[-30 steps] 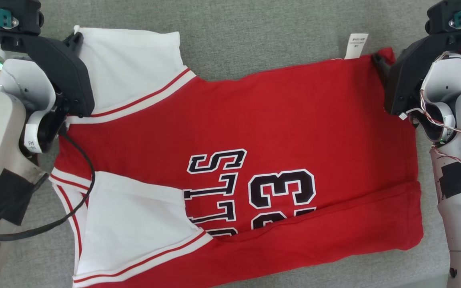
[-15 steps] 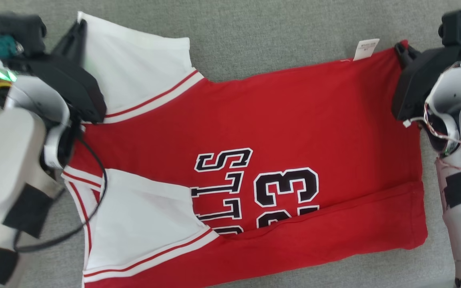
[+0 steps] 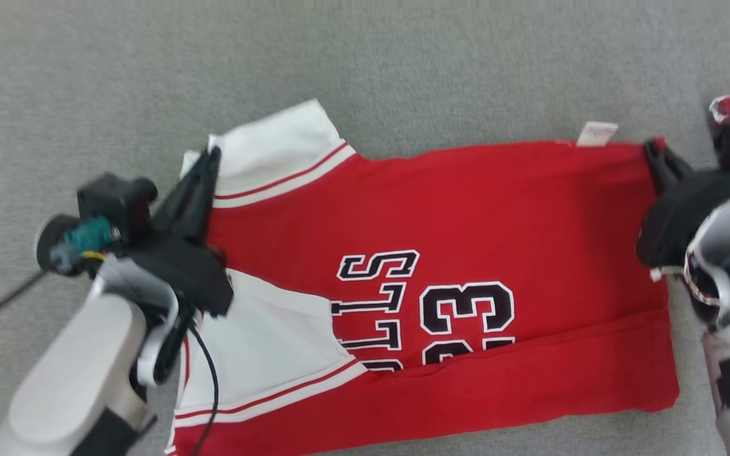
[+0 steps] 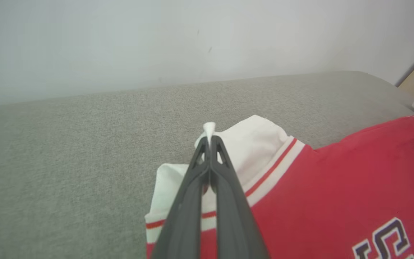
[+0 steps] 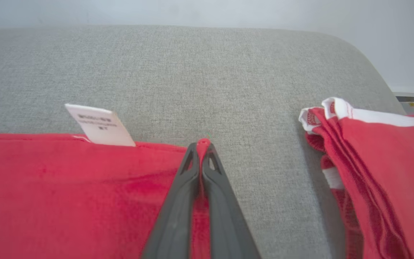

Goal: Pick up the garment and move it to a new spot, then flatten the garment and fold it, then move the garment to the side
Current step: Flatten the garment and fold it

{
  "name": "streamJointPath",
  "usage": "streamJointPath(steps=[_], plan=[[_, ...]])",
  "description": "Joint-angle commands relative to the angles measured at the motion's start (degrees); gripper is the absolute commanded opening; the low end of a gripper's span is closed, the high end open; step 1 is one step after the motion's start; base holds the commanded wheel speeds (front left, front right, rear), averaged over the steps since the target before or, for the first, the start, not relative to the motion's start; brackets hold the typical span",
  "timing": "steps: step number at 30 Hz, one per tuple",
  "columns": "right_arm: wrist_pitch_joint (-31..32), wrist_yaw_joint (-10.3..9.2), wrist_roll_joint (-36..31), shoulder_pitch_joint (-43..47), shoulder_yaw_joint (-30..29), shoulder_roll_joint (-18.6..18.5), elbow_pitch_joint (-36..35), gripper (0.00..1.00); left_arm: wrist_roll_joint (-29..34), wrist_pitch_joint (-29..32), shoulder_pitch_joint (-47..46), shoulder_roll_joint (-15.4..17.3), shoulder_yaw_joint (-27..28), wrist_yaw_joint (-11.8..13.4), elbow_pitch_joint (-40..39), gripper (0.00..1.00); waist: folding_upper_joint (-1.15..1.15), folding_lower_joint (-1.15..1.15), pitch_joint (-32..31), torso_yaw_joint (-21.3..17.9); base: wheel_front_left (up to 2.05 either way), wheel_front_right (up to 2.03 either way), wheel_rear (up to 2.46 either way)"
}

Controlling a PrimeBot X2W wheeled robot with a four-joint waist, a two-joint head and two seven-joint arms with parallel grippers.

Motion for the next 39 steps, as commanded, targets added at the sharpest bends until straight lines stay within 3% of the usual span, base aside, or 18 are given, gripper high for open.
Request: streamJointPath(steps=[1, 18, 39], plan=[[-0.95, -0.03, 0.08, 2.35, -0.49, -0.02, -0.40, 0.00, 1.00, -0.94, 2.20, 0.36, -0.37, 0.35, -1.46, 0.00, 0.00, 0.00, -3.13, 1.85, 0.00, 0.00, 0.00], [-3.21, -0.03, -2.97, 17.13, -6.20, -0.02, 1.41, 0.00, -1.36, -4.77, 24.04, -0.63, -4.52, 5.04, -10.50, 0.00, 0.00, 0.00, -12.66, 4.88, 0.00, 0.00, 0.00], [-1.27, -0.03, -4.22, 23.30, -7.41, 0.05, 2.48, 0.00, -4.89, -5.32, 34.90, -0.89, -5.55, 8.06, -13.14, 0.00, 0.00, 0.00, -16.18, 6.82, 0.00, 0.00, 0.00]])
